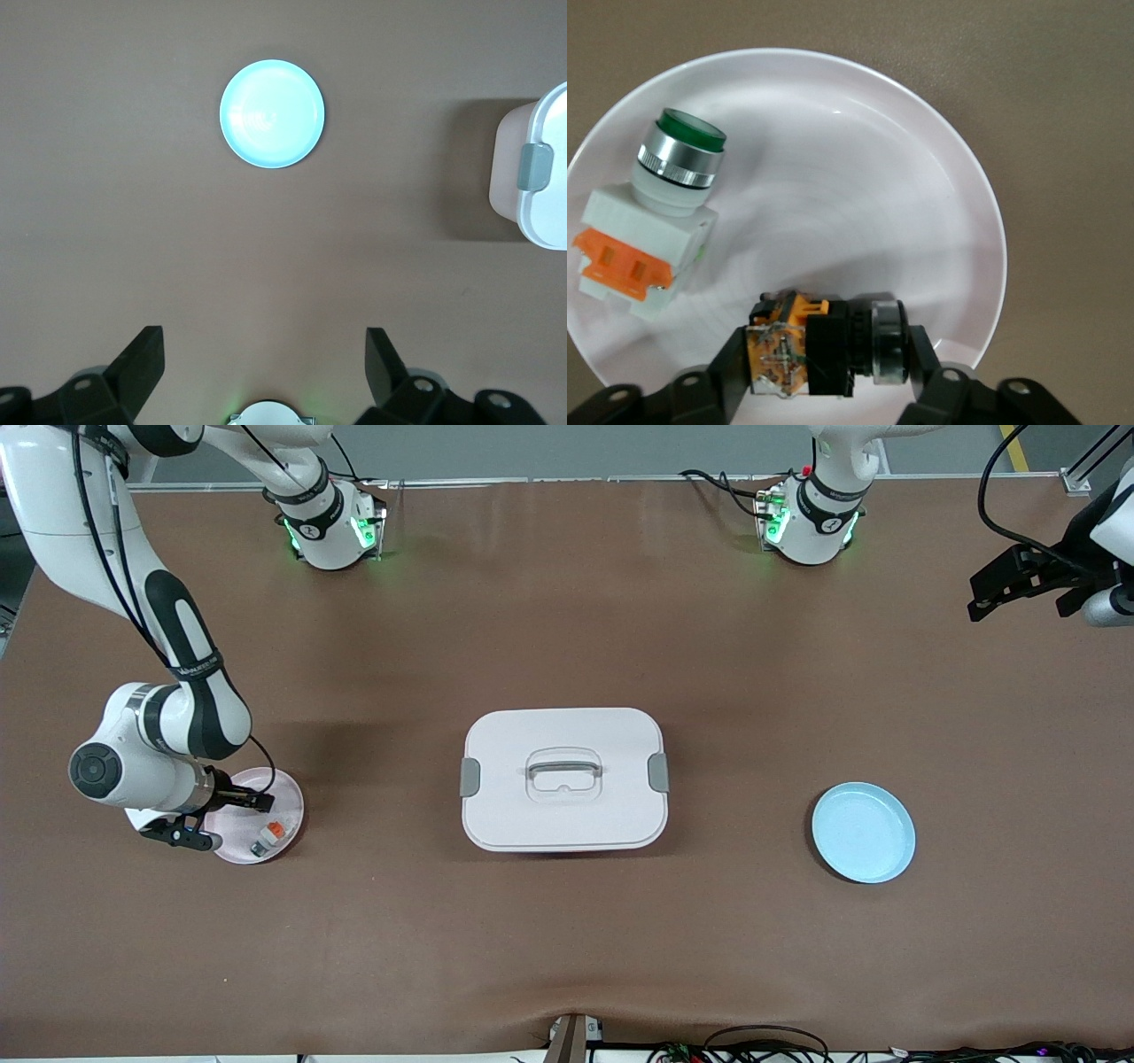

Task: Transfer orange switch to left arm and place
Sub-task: 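Close the right gripper on the black switch with orange terminals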

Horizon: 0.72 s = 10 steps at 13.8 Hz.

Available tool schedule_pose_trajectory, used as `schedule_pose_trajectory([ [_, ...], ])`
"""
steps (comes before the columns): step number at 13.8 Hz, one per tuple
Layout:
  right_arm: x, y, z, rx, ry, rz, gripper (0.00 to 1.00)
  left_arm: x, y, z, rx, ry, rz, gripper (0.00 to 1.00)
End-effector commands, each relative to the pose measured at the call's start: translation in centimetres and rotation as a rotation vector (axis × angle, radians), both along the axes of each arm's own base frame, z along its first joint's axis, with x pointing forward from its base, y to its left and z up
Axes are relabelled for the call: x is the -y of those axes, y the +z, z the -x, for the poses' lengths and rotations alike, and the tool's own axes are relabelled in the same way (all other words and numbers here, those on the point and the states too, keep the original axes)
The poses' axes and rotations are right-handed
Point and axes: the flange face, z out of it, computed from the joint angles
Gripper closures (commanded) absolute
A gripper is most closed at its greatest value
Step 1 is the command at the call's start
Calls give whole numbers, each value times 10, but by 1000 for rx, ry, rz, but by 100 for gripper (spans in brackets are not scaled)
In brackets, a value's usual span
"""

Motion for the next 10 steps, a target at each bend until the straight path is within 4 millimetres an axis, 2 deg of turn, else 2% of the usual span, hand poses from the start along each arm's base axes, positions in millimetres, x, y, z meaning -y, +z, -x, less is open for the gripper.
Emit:
schedule_pose_trajectory([
  [1, 3, -2, -4, -1, 17, 6, 57, -3, 5, -1, 11, 11, 13, 0],
  [3, 4, -2, -3, -4, 13, 4, 76, -3, 5, -1, 12, 15, 13, 0],
  [4, 8, -2, -3, -4, 6, 3, 90, -3, 5, -1, 12, 17, 12, 0],
  [5, 11, -1, -2, -5, 2, 0, 100, -3, 5, -1, 11, 18, 14, 0],
  [7, 10, 0, -2, -7, 5, -8, 100, -3, 7, 0, 14, 20, 15, 0],
  [10, 9, 13, -5, -40, -20, -35, 100, -1, 9, 2, 19, 16, 15, 0],
])
